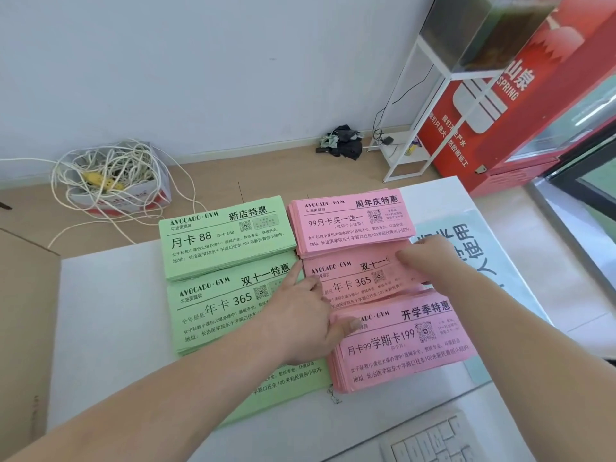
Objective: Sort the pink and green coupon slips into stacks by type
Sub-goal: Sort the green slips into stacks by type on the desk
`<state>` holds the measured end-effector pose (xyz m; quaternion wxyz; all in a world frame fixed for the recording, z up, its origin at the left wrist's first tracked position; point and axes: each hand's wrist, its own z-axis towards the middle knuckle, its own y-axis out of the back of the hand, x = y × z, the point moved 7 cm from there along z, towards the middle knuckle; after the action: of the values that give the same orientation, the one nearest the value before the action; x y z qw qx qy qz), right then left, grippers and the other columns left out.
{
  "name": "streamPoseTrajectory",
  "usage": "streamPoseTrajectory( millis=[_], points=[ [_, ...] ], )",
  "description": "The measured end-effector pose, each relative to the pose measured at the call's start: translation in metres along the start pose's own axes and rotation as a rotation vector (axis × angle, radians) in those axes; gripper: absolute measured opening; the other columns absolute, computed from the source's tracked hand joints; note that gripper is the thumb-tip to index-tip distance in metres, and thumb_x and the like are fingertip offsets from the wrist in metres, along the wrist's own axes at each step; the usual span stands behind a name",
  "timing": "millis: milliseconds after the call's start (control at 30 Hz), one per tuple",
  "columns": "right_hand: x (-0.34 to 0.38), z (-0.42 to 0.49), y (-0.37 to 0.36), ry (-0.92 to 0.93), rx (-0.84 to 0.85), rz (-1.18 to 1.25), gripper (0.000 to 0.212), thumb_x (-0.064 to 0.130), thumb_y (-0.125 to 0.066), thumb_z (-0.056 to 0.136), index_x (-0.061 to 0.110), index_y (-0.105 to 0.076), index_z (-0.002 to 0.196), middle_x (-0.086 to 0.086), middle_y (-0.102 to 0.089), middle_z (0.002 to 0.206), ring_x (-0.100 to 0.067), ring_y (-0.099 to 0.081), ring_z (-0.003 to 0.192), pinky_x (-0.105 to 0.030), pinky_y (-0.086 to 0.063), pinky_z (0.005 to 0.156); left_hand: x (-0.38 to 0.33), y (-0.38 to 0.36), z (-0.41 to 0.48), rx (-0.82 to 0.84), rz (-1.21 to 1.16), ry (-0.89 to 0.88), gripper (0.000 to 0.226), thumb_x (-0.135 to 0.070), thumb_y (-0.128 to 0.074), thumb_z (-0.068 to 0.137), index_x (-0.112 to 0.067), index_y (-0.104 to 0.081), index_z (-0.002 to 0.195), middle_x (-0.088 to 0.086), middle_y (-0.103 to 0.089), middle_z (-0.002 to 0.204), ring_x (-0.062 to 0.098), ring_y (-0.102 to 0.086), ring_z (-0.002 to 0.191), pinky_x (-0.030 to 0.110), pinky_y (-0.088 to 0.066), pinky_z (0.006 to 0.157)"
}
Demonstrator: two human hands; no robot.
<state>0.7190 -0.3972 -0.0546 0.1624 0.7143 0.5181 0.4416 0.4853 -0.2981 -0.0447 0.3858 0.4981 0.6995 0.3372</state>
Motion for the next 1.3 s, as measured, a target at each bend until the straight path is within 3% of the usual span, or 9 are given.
streamPoseTrajectory(
  millis=[167, 367, 533, 633, 800, 900, 1000, 1133, 1300],
  points=[
    [0.005, -0.019, 0.011, -0.053, -0.033, 0.090, 0.007, 0.007, -0.061, 0.082, 0.006, -0.057, 0.087, -0.019, -0.073, 0.093, -0.030, -0.068, 0.079, -0.029, -0.051, 0.054, 0.004, 0.000, 0.003, -0.005, -0.069, 0.016, 0.099, -0.071, 0.009, 0.093, -0.018, -0.062, 0.137, 0.014, -0.044, 0.157, 0.024, -0.020, 0.155, 0.056, 0.010, 0.125],
    [0.022, -0.084, 0.024, 0.214, -0.196, 0.001, 0.006, 0.014, -0.056, 0.089, 0.017, -0.055, 0.094, -0.005, -0.065, 0.086, -0.025, -0.063, 0.076, -0.043, -0.056, 0.069, 0.000, 0.012, -0.003, -0.130, -0.168, -0.006, 0.084, -0.067, 0.001, 0.098, -0.022, -0.054, 0.144, 0.005, -0.038, 0.161, 0.022, -0.022, 0.154, 0.051, 0.000, 0.128],
    [0.031, -0.147, 0.031, 0.370, -0.284, -0.134, 0.014, 0.017, -0.057, 0.091, 0.027, -0.048, 0.096, 0.002, -0.061, 0.082, -0.022, -0.061, 0.070, -0.040, -0.052, 0.064, -0.006, 0.040, -0.016, -0.302, -0.366, -0.028, 0.068, -0.061, -0.011, 0.101, -0.022, -0.065, 0.117, -0.006, -0.062, 0.117, 0.016, -0.052, 0.121, 0.047, -0.020, 0.125],
    [0.043, -0.178, 0.044, 0.463, -0.367, -0.198, 0.014, 0.017, -0.054, 0.094, 0.028, -0.048, 0.099, 0.006, -0.060, 0.086, -0.015, -0.056, 0.070, -0.034, -0.046, 0.059, -0.006, 0.061, -0.034, -0.407, -0.453, -0.016, 0.046, -0.043, -0.035, 0.108, -0.016, -0.052, 0.141, 0.000, -0.057, 0.142, 0.020, -0.047, 0.133, 0.041, -0.025, 0.123],
    [0.076, -0.232, 0.068, 0.649, -0.423, -0.183, 0.016, 0.014, -0.053, 0.094, 0.029, -0.051, 0.099, 0.011, -0.061, 0.090, -0.016, -0.055, 0.077, -0.033, -0.045, 0.060, 0.003, 0.089, -0.065, -0.554, -0.595, 0.005, 0.066, -0.032, -0.044, 0.107, -0.021, -0.011, 0.163, -0.002, -0.014, 0.170, 0.015, -0.012, 0.156, 0.034, -0.012, 0.127],
    [0.092, -0.258, 0.074, 0.706, -0.342, -0.061, 0.014, 0.011, -0.056, 0.093, 0.024, -0.056, 0.097, 0.010, -0.064, 0.083, -0.015, -0.060, 0.075, -0.032, -0.048, 0.063, 0.016, 0.110, -0.086, -0.636, -0.695, 0.033, 0.065, -0.026, -0.047, 0.106, -0.027, -0.016, 0.163, 0.000, -0.030, 0.165, 0.020, -0.028, 0.151, 0.032, -0.023, 0.120],
    [0.098, -0.267, 0.059, 0.683, -0.233, 0.080, 0.007, 0.014, -0.056, 0.098, 0.021, -0.059, 0.099, 0.002, -0.069, 0.089, -0.025, -0.066, 0.082, -0.038, -0.055, 0.070, 0.034, 0.116, -0.114, -0.627, -0.757, 0.055, 0.036, -0.026, -0.043, 0.107, -0.042, -0.048, 0.139, -0.008, -0.065, 0.124, 0.016, -0.061, 0.112, 0.035, -0.050, 0.094],
    [0.092, -0.263, -0.010, 0.570, -0.024, 0.032, 0.009, 0.020, -0.061, 0.097, 0.024, -0.057, 0.104, 0.002, -0.069, 0.100, -0.022, -0.069, 0.088, -0.050, -0.061, 0.079, 0.075, 0.088, -0.160, -0.538, -0.708, 0.152, 0.022, -0.021, -0.044, 0.106, -0.035, -0.061, 0.102, -0.015, -0.062, 0.087, 0.010, -0.056, 0.080, 0.027, -0.041, 0.068],
    [0.069, -0.281, -0.127, 0.392, 0.378, 0.055, 0.025, 0.002, -0.060, 0.086, 0.011, -0.057, 0.110, -0.014, -0.074, 0.099, -0.026, -0.077, 0.074, -0.043, -0.064, 0.061, 0.123, 0.013, -0.211, -0.253, -0.496, 0.314, 0.022, -0.021, -0.042, 0.104, -0.033, -0.061, 0.104, -0.011, -0.063, 0.099, 0.017, -0.059, 0.094, 0.032, -0.048, 0.080]
  ],
)
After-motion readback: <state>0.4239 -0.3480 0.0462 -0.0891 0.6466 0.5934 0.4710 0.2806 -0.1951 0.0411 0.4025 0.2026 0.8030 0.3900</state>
